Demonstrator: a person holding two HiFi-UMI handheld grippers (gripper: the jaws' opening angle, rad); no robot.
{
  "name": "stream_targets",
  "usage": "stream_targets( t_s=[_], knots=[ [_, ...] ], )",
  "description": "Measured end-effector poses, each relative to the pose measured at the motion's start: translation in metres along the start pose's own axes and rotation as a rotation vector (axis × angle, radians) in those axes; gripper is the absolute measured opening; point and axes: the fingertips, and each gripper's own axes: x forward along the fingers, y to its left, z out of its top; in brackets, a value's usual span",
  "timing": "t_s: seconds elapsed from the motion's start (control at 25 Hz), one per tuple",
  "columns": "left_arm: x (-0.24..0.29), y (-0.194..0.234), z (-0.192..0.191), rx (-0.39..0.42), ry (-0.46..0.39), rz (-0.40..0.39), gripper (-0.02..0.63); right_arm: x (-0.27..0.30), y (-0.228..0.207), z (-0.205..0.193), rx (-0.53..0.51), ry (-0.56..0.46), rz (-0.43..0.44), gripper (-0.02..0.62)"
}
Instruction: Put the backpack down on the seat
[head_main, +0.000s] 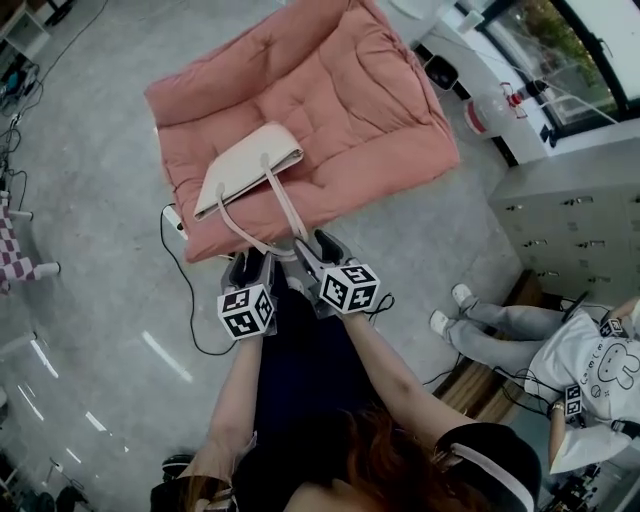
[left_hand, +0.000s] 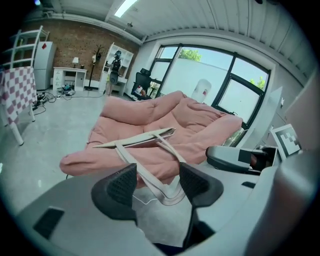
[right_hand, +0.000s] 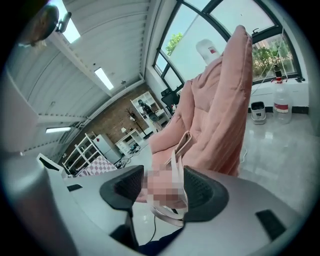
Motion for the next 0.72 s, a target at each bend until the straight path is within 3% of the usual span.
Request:
stream_targets(
  t_s=[0.28,0.36,0.52,0.6,0.68,0.72],
  knots=[
    [-0.040,-0.024,0.063,0.016,-0.134,-0.026,0.261,-0.028,0.044,0.038,0.005,-0.064,0.054,0.244],
    [-0.050,-0.040,0.080,0.041,-0.166,-0.059,0.261,-0.042,0.056,0.052,-0.006,-0.083,0.066,0.244],
    [-0.073,-0.072,0.105,0.119,-0.218,-0.156,0.258,-0.072,0.094,0.079,-0.013,-0.137,0.180,0.242],
    [-0.084,-0.085,0.122,0.147,-0.258,-0.187,0.194,-0.081,0.106,0.095,-0.016,-0.166,0.186,0.209],
    [-0.098,-0.093,0.138,0.179,-0.295,-0.201,0.082,-0.089,0.117,0.107,-0.024,-0.188,0.177,0.082],
    [-0.105,-0.098,0.144,0.195,-0.310,-0.210,0.072,-0.093,0.122,0.112,-0.031,-0.193,0.181,0.072]
  ],
)
